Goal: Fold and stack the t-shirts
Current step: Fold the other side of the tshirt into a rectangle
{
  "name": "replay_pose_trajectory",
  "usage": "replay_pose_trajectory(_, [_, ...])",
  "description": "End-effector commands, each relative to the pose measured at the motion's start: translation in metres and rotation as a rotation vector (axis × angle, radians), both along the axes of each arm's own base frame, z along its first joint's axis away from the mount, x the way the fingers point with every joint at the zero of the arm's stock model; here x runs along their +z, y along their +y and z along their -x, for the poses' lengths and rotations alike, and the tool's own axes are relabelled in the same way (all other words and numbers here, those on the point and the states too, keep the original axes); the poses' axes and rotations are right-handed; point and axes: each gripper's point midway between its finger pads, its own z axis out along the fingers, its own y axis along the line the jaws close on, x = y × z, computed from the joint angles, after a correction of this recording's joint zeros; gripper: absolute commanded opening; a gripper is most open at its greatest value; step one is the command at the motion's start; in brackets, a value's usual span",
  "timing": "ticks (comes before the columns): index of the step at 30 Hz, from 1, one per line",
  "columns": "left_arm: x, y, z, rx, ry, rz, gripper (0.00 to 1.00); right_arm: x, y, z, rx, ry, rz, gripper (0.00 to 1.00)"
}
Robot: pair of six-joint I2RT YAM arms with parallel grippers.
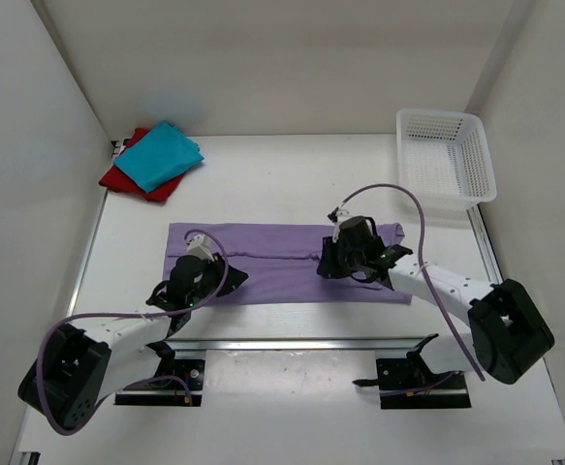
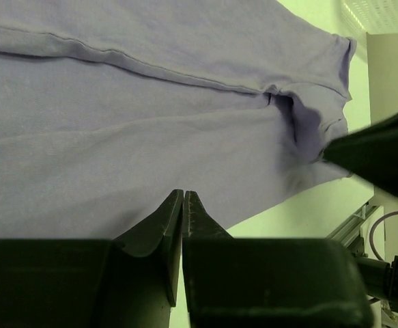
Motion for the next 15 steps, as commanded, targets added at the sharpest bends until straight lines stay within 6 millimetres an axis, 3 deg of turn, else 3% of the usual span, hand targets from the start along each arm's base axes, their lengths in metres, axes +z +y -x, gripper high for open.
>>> replay_pose_trajectory(1, [0.024,-0.004,-0.011,0.001,-0.061,0.037,0.16,-0.005,0.01,0.023,0.01,0.035,-0.028,0.22])
replay_pose_trajectory(4, [0.025,-0.003,-0.01,0.003,-0.06,0.036,0.16,-0.002,0.012,0.035,0.042,0.037,-0.023,0.33])
replay_pose_trajectory(6, [0.028,0.001,-0.013,0.019,-0.073,0.036,0.16,0.006,0.004,0.032,0.029,0.013,-0.017,0.3])
replay_pose_trajectory(10, [0.035,-0.001,-0.018,0.02,-0.095,0.022,0.16,0.028,-0.033,-0.001,-0.112,-0.066,-0.075,0.12])
replay_pose_trajectory(12, [0.036,-0.005,-0.021,0.016,-0.097,0.019,0.16,0.022,-0.066,-0.024,-0.241,-0.1,-0.035,0.1])
replay_pose_trajectory(15, [0.04,-0.02,-0.024,-0.03,-0.094,0.013,0.16,0.006,-0.1,-0.039,-0.361,-0.076,-0.027,0.08])
